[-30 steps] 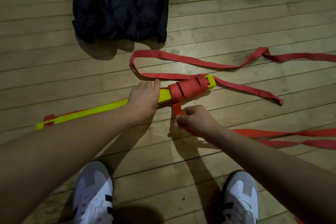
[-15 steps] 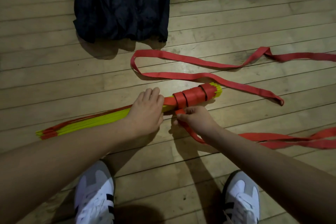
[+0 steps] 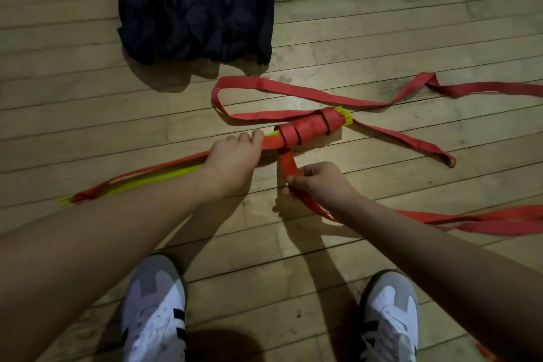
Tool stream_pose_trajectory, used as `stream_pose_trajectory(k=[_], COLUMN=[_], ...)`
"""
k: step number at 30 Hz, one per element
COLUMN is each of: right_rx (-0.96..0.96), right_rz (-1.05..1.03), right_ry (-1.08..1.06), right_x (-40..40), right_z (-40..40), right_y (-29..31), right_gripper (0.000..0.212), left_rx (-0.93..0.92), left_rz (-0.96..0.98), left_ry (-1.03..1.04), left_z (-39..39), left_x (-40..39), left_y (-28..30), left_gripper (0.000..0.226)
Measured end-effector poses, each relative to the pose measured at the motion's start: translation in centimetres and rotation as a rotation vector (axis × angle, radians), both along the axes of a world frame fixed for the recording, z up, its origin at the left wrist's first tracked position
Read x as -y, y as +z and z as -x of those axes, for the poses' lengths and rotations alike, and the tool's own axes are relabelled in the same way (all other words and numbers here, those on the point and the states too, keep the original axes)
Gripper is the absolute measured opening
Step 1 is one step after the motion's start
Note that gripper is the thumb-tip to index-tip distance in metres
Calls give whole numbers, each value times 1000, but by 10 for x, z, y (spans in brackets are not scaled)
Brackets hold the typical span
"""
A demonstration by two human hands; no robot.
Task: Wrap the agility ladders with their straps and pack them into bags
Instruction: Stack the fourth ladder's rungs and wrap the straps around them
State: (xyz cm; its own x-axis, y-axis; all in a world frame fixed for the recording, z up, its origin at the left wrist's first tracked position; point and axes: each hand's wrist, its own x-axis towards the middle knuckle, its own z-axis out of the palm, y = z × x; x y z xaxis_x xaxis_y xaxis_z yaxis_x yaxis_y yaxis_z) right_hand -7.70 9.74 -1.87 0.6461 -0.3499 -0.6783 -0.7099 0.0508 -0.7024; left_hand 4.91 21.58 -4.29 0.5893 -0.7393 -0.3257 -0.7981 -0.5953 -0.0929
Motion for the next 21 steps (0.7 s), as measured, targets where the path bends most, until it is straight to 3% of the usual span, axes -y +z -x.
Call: stream_pose_trajectory(k=[4,10,14,17,21], right_rx=[36,11,2,11,6], right_rz=[-123,-124,-170,-118,-55], right_ry=[-72,-77,-90,-47,-22], right_x=[1,-3,-5,-4,0], right_z=[-9,-3,7,8,6], right_y=[8,2,2,5,7], right_gripper=[14,13,9,18,14], left_rx=[66,-84,-114,-148,-188], left_rz=[31,136,74,59,78], left_ry=[-56,-226,-84,26,87], left_z=[-6,20,22,17,8], left_x=[5,-16,-13,-3,1], left_y=[-1,-14,-8,-4,-3], left_gripper=[42,34,48,60,54])
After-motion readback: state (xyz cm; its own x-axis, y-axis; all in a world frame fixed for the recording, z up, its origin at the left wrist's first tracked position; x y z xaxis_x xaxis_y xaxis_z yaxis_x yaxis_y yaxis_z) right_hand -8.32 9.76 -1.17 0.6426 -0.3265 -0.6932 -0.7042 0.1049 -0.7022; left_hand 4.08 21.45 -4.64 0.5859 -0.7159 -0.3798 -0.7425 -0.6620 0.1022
